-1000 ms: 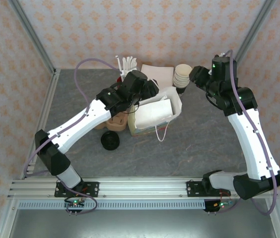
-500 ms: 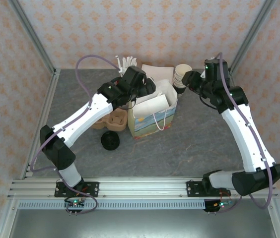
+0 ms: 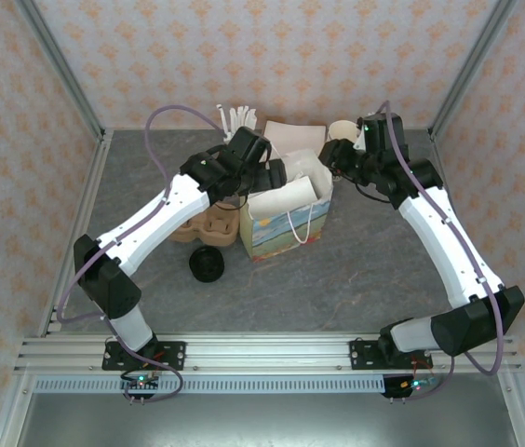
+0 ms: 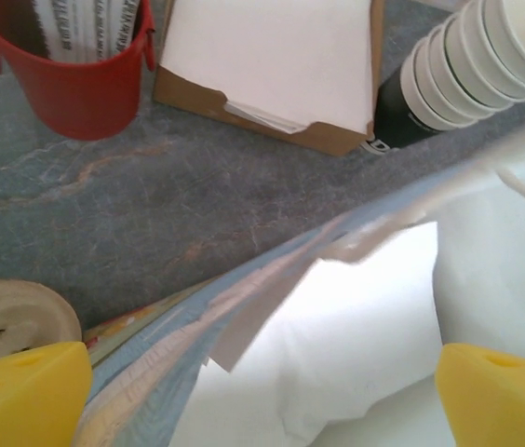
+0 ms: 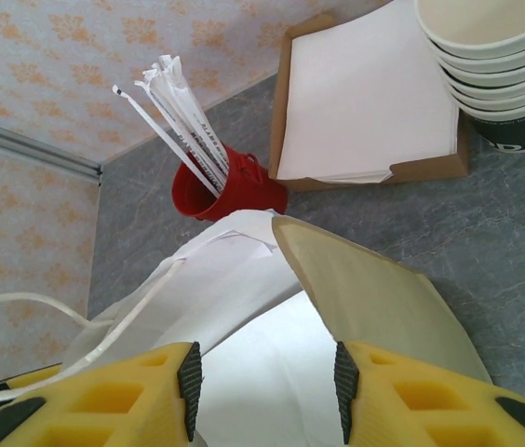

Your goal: Pack the takeout coffee

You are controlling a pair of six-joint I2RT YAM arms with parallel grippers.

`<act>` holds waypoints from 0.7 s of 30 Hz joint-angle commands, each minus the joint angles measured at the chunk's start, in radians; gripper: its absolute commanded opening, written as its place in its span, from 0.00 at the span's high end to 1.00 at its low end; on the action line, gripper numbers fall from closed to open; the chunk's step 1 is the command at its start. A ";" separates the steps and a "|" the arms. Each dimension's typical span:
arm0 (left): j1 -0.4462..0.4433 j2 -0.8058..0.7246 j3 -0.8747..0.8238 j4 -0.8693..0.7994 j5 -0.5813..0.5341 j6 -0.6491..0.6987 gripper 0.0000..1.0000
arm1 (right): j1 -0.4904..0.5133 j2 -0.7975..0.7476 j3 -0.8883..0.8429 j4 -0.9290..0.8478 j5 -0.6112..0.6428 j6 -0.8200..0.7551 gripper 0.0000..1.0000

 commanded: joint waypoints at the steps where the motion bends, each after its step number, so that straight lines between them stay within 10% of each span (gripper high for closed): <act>1: 0.000 -0.083 -0.014 -0.017 0.073 0.083 0.04 | 0.002 -0.006 0.017 0.004 0.036 -0.024 0.56; 14: 0.074 -0.328 -0.056 0.070 -0.044 0.296 0.00 | -0.101 -0.078 0.007 -0.056 0.224 -0.099 0.51; 21: 0.384 -0.519 -0.420 0.428 -0.246 0.318 0.00 | -0.268 -0.111 -0.174 0.013 0.341 -0.089 0.43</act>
